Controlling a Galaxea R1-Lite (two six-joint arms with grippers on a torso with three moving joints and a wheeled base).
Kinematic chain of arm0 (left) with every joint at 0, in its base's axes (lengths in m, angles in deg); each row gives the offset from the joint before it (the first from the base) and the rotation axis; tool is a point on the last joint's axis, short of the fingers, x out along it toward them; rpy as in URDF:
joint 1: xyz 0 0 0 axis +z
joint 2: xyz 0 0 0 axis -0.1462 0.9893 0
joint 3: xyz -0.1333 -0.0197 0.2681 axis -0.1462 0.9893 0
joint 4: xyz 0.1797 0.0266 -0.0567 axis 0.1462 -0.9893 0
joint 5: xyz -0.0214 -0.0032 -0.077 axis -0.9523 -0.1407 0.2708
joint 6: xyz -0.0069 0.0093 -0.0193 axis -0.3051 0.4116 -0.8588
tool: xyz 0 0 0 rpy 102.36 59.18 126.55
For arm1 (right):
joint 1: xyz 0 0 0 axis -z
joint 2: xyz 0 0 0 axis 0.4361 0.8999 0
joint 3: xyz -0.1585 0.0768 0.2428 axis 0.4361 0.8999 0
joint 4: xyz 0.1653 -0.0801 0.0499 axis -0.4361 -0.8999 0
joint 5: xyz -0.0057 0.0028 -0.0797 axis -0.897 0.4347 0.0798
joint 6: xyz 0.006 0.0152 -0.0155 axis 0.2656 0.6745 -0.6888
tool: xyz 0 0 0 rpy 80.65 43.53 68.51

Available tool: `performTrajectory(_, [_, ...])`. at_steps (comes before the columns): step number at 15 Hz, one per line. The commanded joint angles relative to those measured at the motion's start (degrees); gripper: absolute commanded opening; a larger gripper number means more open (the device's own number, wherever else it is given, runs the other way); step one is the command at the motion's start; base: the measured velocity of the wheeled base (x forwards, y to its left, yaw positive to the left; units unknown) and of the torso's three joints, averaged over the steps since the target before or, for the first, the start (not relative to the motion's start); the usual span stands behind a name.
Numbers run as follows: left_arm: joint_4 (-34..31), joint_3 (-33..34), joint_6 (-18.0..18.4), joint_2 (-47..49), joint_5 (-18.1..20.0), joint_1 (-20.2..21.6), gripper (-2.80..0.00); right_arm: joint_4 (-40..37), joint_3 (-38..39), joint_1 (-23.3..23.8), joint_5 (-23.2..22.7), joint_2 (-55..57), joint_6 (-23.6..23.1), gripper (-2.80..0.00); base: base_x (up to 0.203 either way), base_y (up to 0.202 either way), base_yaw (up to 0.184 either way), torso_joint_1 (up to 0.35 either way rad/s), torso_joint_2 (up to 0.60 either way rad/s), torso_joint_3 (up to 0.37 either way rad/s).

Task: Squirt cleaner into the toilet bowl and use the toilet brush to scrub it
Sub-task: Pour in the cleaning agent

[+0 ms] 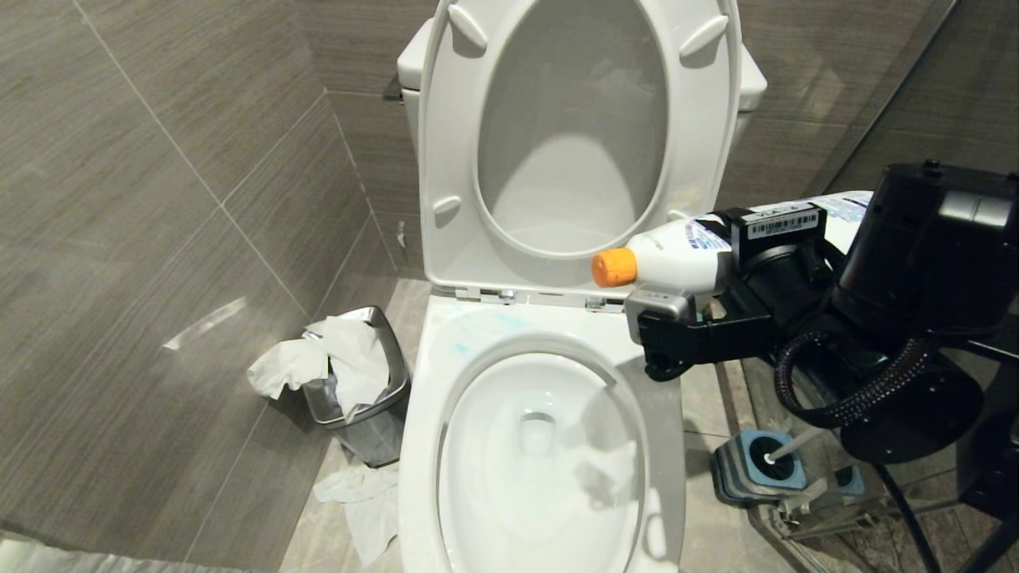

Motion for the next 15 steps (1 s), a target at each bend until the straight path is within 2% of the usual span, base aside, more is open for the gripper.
performTrajectory(1, [0.0,0.1,0.1,0.0,0.0,0.0,-2.8,0.2,-0.6,0.0,0.3,-0.1,-2.8,-2.8,0.0,0.0,0.0,0.0,0.0,0.0])
performTrajectory(9, [0.0,0.1,0.1,0.0,0.0,0.0,-2.8,0.3,-2.7,-1.3,0.3,0.7,-9.8,-2.8,0.0,0.0,0.0,0.0,0.0,0.0])
performTrajectory(15, [0.0,0.1,0.1,0.0,0.0,0.0,-2.8,0.3,-3.9,-1.5,1.5,1.5,-12.4,-2.8,0.0,0.0,0.0,0.0,0.0,0.0])
